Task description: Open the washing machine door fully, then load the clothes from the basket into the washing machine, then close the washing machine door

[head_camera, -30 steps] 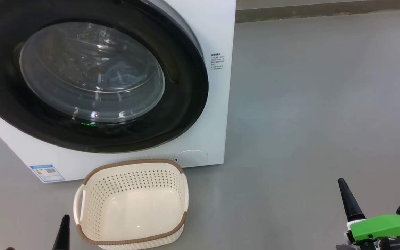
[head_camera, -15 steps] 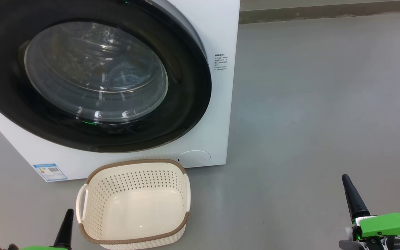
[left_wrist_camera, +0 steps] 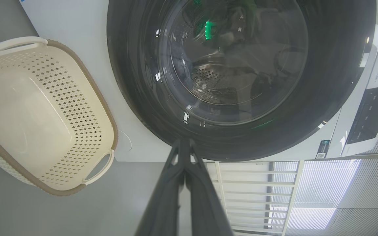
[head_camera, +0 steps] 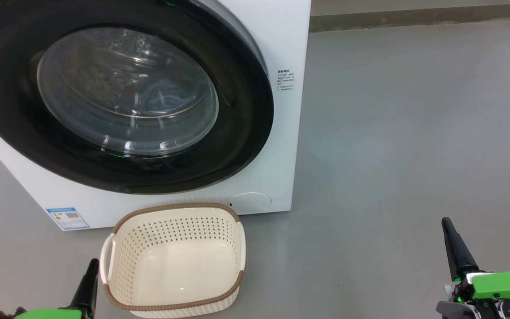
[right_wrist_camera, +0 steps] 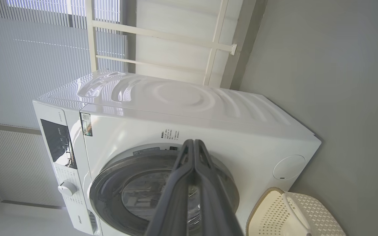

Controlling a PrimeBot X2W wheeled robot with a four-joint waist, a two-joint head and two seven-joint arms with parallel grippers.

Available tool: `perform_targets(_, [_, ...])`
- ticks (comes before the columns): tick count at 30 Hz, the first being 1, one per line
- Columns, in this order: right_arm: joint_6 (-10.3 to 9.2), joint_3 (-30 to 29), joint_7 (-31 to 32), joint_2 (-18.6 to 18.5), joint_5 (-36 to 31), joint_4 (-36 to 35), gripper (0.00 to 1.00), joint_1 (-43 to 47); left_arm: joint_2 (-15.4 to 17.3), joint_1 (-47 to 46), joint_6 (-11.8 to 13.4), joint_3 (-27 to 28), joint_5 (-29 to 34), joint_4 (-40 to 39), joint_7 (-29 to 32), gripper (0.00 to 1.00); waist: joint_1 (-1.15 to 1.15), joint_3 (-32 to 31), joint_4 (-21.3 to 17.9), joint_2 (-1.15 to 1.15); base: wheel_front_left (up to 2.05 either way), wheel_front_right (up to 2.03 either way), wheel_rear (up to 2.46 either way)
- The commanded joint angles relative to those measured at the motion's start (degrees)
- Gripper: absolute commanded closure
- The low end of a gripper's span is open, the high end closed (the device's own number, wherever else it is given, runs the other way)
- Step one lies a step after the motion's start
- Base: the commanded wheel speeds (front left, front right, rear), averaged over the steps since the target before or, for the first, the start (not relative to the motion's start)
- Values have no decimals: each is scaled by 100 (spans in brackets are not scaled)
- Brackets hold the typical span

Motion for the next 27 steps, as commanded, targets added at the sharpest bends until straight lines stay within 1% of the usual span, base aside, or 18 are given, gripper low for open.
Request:
perform_targets(1, [6,59,66,-10,208,-219,100,-138,62,-298,3,155,-193,-182,66,100,0,-3,8,0,0,0,0])
perform_targets(12, [7,-77,241,44,748,-350,100,-137,52,-387,3,155,-831,-206,241,100,0,-17,53,0,0,0,0])
perform_targets(27, [7,-80,244,47,745,-350,100,-138,52,-387,2,155,-831,-205,241,100,0,-17,53,0,0,0,0])
